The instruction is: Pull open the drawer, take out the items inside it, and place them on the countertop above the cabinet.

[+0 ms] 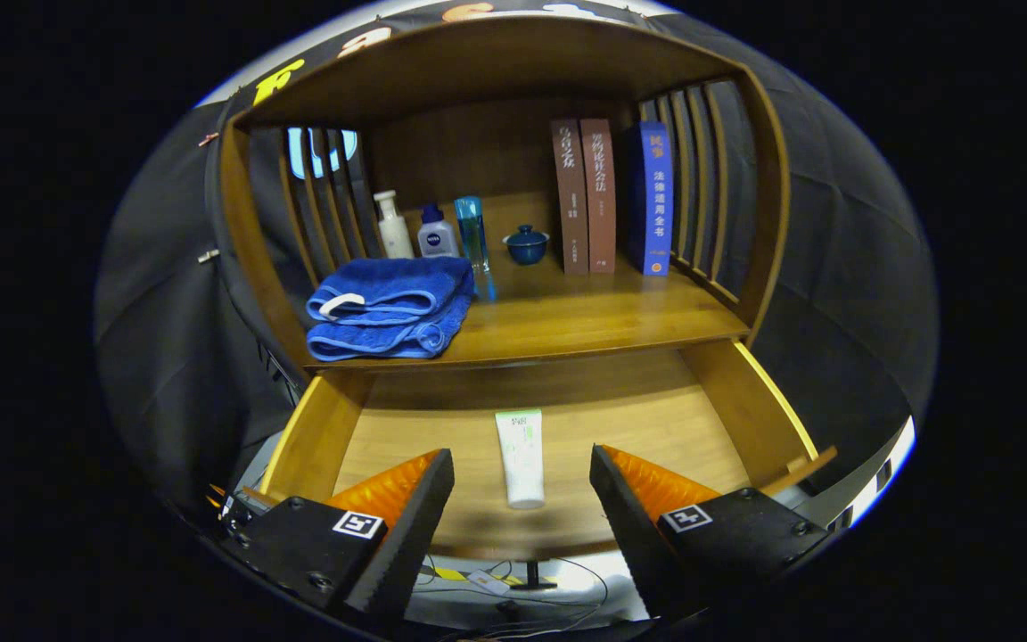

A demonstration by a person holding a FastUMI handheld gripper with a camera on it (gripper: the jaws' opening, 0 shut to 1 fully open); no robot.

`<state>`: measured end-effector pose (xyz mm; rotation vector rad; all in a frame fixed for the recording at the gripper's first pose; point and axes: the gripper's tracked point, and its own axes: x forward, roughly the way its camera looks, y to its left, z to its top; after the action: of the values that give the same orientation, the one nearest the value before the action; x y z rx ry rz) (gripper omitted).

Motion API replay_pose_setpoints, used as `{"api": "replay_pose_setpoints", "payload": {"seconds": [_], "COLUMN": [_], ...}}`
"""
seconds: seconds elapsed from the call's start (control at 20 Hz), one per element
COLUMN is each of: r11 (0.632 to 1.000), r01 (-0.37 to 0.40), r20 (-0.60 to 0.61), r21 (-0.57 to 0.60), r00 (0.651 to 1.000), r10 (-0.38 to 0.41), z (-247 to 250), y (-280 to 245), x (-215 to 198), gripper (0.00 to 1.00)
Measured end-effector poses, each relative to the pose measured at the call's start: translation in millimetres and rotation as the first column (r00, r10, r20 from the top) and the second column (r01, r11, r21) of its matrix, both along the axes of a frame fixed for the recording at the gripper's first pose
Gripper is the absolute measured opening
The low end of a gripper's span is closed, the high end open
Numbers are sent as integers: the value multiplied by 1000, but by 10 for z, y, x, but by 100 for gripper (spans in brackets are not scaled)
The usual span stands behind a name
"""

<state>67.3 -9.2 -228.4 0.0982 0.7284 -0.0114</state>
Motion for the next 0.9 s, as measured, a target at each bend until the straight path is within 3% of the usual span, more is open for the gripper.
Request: {"api": "replay_pose_setpoints", "payload": {"seconds": [0.3,0.65,0.8,0.9], "r11": [1000,998,997,994], "r01": [-27,-55,-61,-81], "r20": [-252,-467,-530,-560], "r21": [-5,-39,-55,-70], "r00": [967,884,848,828], "r10": [25,31,23,28], "z": [-696,-1314,-1450,-1509], "y": [109,61,-15,-44], "x": [411,288,230,209], "gripper": [97,96,92,85]}}
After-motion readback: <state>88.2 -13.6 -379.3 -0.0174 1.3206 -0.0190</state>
